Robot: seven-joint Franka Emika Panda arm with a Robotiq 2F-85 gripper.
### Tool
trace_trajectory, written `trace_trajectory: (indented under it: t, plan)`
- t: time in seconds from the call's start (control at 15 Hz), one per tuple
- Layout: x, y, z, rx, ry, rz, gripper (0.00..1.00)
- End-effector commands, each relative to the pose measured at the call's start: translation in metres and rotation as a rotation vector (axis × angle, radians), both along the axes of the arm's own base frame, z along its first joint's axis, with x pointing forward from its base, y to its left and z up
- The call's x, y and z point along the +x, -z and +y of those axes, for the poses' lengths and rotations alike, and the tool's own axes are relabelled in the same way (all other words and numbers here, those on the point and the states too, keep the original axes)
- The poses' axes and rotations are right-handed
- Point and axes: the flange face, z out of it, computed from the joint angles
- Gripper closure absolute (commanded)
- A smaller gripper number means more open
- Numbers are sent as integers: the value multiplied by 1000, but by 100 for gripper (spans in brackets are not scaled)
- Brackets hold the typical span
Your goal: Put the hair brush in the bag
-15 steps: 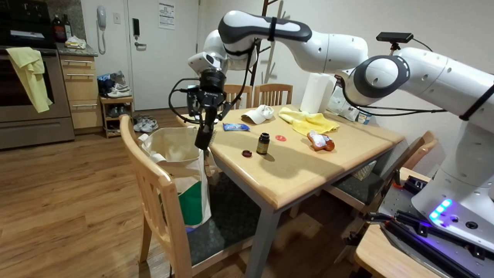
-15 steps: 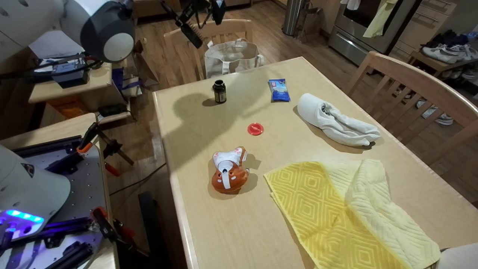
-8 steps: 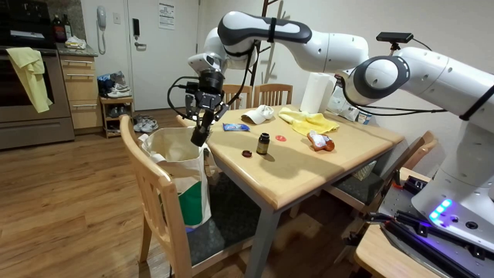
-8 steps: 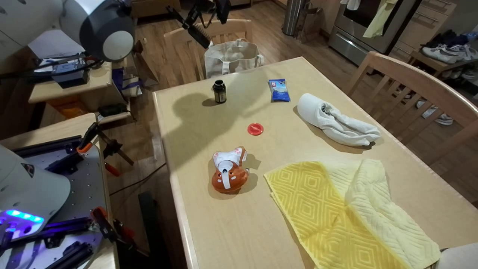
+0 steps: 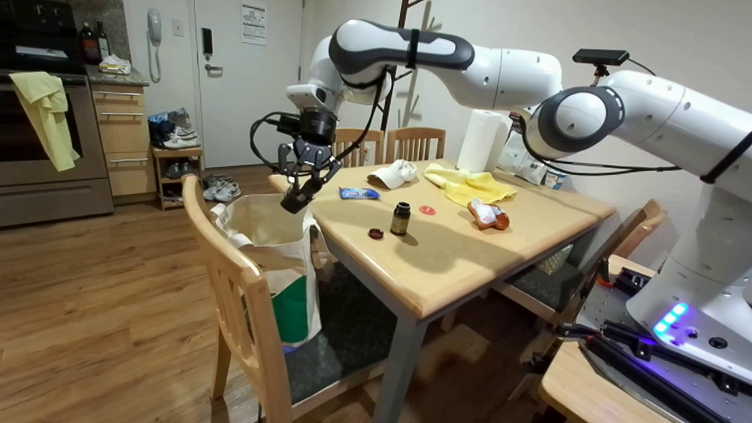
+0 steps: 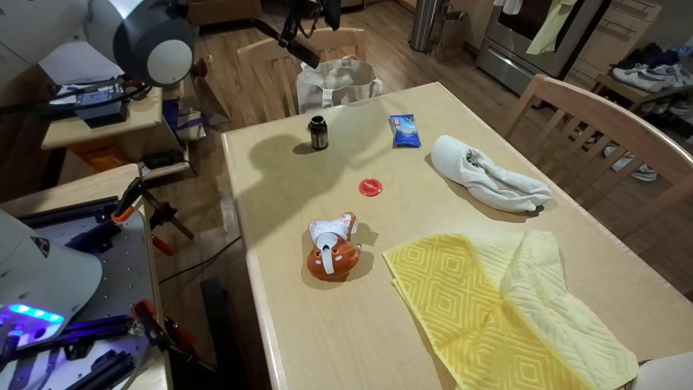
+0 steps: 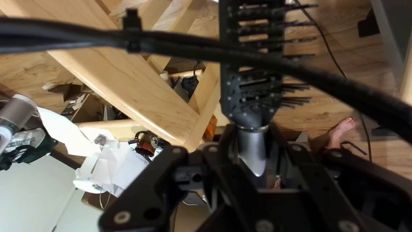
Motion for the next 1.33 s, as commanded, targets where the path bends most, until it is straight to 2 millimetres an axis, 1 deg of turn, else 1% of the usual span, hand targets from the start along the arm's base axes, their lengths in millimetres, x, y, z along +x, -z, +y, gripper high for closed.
trace_trajectory:
  t: [0.0,0.07,0.2,0.47,0.53,0.6,0.8,0.93,1.07,1.27]
  plan:
    - [5,-9,1,10,-35,-72,49]
    - [6,-9,1,15,-36,-81,48]
    - [8,-10,1,27,-33,-95,36]
    - [10,-11,1,37,-11,-96,10]
    - [10,-11,1,41,-4,-91,4]
    - [10,-11,1,44,2,-89,1]
    - [15,-12,-1,1,87,-89,0]
    - [20,-13,-5,-65,208,-75,0]
    - [22,-13,-10,-135,288,-57,0]
    - [16,-13,-18,-250,363,31,0]
